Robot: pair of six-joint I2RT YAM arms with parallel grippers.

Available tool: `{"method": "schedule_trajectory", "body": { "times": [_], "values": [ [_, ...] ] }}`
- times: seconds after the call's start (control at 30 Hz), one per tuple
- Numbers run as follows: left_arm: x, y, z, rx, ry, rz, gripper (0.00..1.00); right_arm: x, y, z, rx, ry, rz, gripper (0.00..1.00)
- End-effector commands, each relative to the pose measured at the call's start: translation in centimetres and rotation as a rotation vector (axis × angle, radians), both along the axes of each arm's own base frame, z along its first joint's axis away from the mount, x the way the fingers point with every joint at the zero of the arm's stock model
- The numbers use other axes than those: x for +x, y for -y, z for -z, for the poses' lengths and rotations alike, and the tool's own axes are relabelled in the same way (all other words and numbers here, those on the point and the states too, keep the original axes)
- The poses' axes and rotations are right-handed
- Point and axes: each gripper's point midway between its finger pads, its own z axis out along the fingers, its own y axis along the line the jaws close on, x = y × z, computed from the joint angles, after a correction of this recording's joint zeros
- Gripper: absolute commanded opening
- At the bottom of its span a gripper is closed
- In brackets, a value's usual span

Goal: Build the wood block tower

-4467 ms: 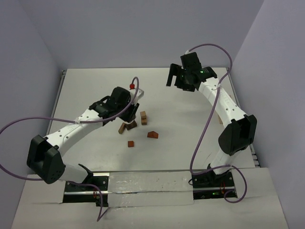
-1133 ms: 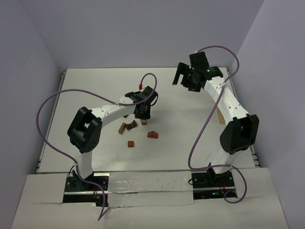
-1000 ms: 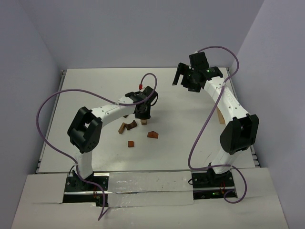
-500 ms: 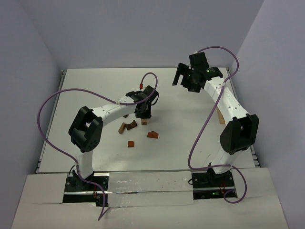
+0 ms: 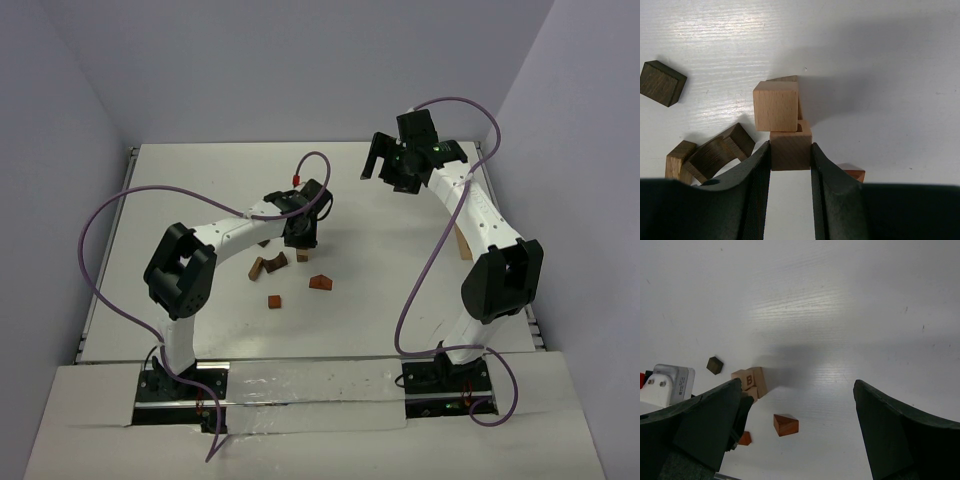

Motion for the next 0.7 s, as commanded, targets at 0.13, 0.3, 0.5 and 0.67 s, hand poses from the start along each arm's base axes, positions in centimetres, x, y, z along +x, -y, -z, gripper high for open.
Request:
{"method": "schedule_trajectory", "body": {
  "times": [0.13, 0.3, 0.5, 0.67],
  "values": [
    [0.89, 0.44, -0.51, -0.042, 0.019, -0.018, 0.32, 0.31, 0.12, -1.86, 0.018, 0.061, -0.001, 1.0],
    [0.63, 0.42, -0.21, -0.046, 0.01, -0.015, 0.34, 0.36, 0.02, -1.87, 0.019, 0.061, -0.005, 1.0],
    [0.28, 0.27, -0.05, -0.05, 0.005, -0.012, 0.39, 0.42, 0.01, -1.91, 0.018, 0.063, -0.006, 1.0],
    [0.17, 0.26, 0.1, -0.052, 0.002, -0.01, 0.51, 0.35, -0.03, -1.88, 0.02, 0.06, -0.007, 1.0]
  ]
}}
